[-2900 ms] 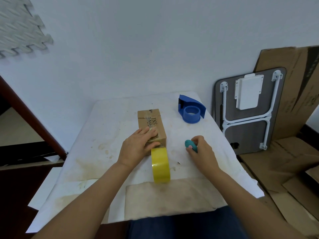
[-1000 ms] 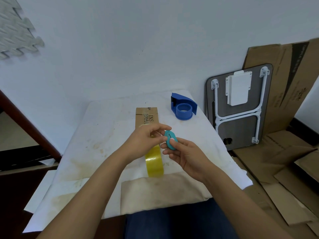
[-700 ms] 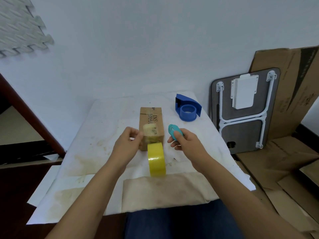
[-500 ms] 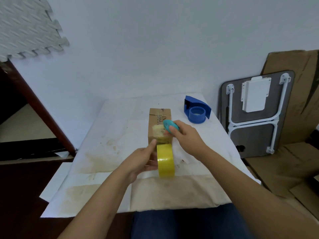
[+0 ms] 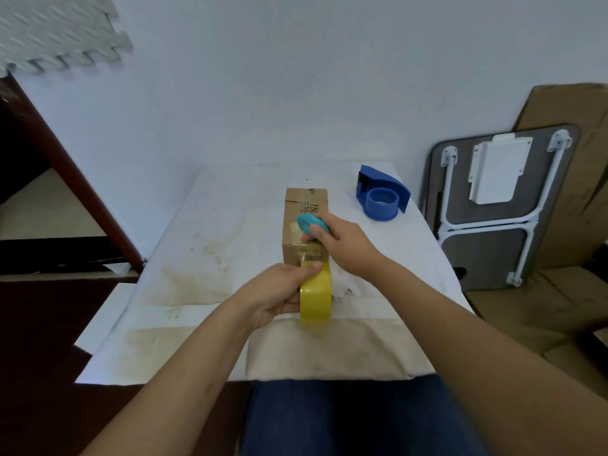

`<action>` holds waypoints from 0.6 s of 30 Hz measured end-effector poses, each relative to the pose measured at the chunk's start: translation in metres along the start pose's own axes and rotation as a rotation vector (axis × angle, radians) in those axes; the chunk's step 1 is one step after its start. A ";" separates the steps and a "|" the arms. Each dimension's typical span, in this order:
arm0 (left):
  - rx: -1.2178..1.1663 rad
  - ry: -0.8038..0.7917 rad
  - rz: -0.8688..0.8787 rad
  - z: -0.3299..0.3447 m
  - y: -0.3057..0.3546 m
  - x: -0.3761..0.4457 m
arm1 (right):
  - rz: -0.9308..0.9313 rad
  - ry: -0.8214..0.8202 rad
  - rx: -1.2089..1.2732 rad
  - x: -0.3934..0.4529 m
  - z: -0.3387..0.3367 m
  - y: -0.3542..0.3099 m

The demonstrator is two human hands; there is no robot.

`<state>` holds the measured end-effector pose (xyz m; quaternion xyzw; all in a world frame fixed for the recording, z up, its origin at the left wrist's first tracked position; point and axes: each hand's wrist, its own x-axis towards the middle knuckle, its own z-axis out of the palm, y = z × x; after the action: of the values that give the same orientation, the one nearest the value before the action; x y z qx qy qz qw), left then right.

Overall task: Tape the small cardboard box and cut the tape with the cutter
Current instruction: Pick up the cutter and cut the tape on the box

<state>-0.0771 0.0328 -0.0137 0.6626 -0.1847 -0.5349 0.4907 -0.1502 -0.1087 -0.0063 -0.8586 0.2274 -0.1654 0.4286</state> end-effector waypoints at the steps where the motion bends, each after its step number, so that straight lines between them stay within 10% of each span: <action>1: 0.001 -0.001 0.000 0.000 -0.001 0.000 | -0.004 0.000 -0.012 0.001 0.001 0.001; 18: 0.044 0.015 -0.038 -0.004 0.002 -0.007 | 0.012 0.018 -0.023 0.003 0.005 0.001</action>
<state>-0.0757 0.0386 -0.0088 0.6807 -0.1800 -0.5348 0.4671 -0.1456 -0.1069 -0.0097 -0.8605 0.2384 -0.1680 0.4178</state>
